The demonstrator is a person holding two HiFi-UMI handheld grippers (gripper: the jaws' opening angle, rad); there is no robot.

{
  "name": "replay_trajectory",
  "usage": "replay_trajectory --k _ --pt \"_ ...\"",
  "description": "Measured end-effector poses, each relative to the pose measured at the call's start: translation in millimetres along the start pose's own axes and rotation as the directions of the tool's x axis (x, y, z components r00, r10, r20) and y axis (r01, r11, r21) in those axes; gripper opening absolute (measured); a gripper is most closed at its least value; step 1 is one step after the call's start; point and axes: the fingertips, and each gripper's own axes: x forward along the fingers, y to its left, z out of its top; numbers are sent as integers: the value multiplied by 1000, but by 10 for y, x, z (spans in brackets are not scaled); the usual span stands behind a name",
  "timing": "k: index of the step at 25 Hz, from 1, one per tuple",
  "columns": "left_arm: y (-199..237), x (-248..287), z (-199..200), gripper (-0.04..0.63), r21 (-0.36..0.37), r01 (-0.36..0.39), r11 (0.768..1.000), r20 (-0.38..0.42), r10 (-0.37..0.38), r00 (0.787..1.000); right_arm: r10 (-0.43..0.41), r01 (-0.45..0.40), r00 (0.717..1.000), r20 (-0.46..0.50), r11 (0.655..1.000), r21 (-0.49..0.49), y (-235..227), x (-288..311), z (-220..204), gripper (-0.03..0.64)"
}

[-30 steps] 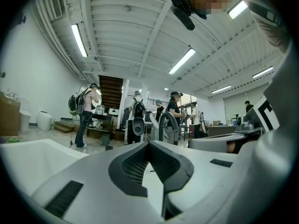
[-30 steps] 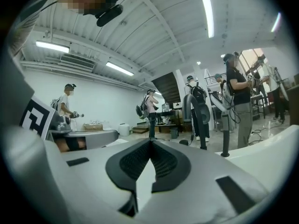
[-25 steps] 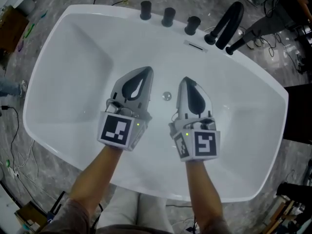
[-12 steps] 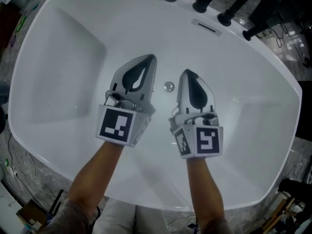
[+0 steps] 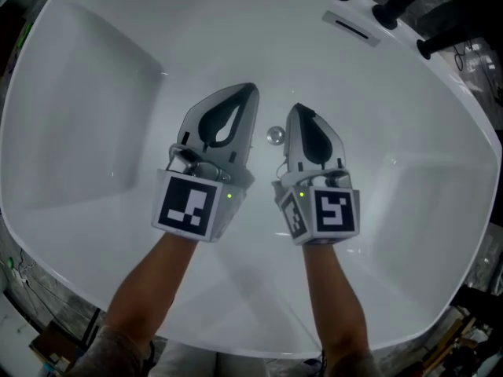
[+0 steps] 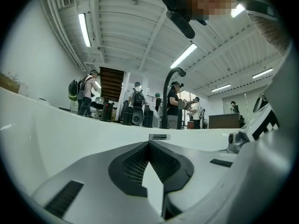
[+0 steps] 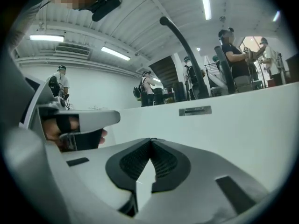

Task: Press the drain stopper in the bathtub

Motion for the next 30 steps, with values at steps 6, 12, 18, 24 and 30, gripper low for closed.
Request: replay_trajectory --k 6,12,18,24,30 --pt "74 86 -250 6 2 -1 1000 -21 1 1000 2 -1 994 -106 1000 6 -157 370 -550 2" --pt "166 133 -476 6 -10 -7 1000 -36 7 999 -7 10 961 -275 1000 9 -364 658 -1370 2" --pt "195 158 -728 6 -10 -5 1000 -48 5 999 -30 65 893 -449 996 62 -698 732 -2294 2" --pt "162 167 -995 6 -5 7 1000 -65 -7 998 -30 55 796 -605 998 23 -781 673 -3103 2" --pt "82 146 -1210 6 -2 35 999 -89 -35 995 -44 46 723 -689 999 -15 -791 601 -3602 2"
